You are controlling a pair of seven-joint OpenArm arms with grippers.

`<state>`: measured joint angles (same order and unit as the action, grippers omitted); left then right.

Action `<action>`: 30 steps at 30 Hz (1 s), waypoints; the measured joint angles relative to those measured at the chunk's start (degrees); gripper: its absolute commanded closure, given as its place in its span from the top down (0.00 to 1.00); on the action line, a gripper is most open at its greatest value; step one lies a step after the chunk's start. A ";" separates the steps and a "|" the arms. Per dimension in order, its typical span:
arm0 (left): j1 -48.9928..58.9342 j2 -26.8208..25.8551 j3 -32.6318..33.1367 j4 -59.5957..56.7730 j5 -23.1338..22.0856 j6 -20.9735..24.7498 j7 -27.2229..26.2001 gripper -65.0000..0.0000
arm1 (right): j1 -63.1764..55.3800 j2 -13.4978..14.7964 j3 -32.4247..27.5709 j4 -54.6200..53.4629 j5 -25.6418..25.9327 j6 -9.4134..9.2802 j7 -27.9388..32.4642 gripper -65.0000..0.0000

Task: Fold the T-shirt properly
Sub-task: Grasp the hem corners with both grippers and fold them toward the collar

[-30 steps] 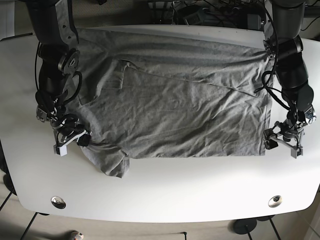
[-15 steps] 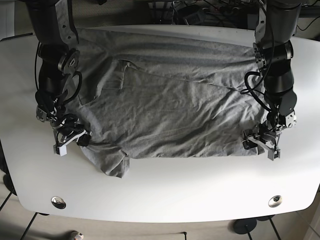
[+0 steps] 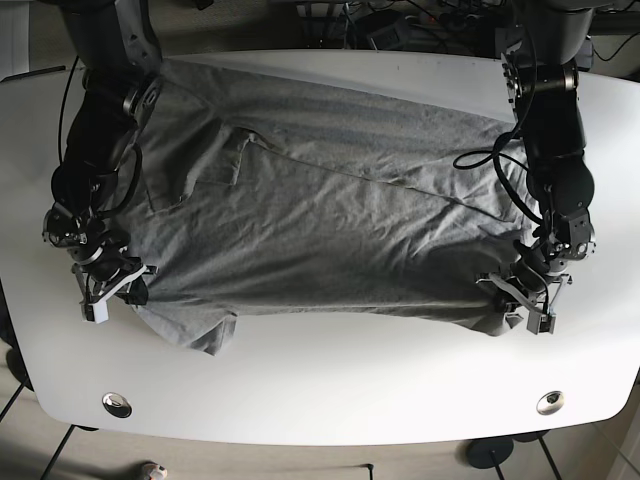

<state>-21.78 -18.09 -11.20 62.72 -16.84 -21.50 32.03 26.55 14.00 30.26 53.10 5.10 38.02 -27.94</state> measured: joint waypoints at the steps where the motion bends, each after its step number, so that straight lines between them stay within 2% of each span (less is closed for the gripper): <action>1: 1.42 0.28 -1.55 2.80 -0.04 0.00 1.40 0.00 | -0.81 0.07 -0.07 1.66 0.76 0.13 -1.73 0.03; 4: 4.26 2.43 -5.66 9.68 0.09 0.00 4.98 0.00 | -4.44 0.79 -0.22 9.20 3.61 0.55 -7.85 0.03; 8: 9.05 2.47 -7.93 15.17 -0.28 -0.48 5.95 0.00 | -12.44 1.18 0.11 24.28 11.58 0.57 -16.46 0.03; 10: 11.19 2.49 -8.13 16.37 0.13 -2.89 6.12 0.00 | -16.68 0.92 0.24 30.69 14.38 0.61 -20.26 0.03; 14: 15.34 2.62 -8.09 19.43 -0.17 -4.96 6.01 0.00 | -25.35 0.33 5.53 40.72 19.30 0.52 -26.45 0.03; 16: 18.53 2.64 -8.09 20.85 -0.11 -4.96 6.10 0.00 | -29.24 -0.37 7.56 42.95 21.33 0.57 -26.82 0.03; 23: 24.61 2.45 -8.11 25.29 -0.11 -4.94 6.08 0.00 | -35.50 -0.55 8.07 42.97 21.75 0.57 -26.75 0.04; 26: 26.84 2.47 -8.09 26.80 -0.15 -5.03 6.08 0.00 | -37.20 -0.94 10.40 42.97 22.71 0.57 -26.75 0.04; 27: 27.47 2.47 -8.09 27.04 -0.13 -5.14 6.05 0.00 | -37.62 -0.94 10.93 42.95 23.32 0.57 -26.82 0.06; 28: 28.17 2.47 -8.09 27.12 -0.07 -5.14 6.23 0.02 | -38.27 -0.81 10.91 42.95 23.74 0.57 -26.77 0.17; 29: 28.39 2.45 -8.09 27.12 -0.07 -5.09 8.11 0.08 | -38.66 -0.81 10.91 42.95 23.76 0.55 -26.75 0.28; 30: 28.28 2.43 -8.09 27.12 0.50 -4.85 12.20 0.23 | -39.28 -0.81 10.95 42.97 23.67 0.50 -26.77 0.48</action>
<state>6.50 -15.66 -19.29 89.84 -16.34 -26.35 44.23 -12.73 13.19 41.21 96.07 28.77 38.52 -54.72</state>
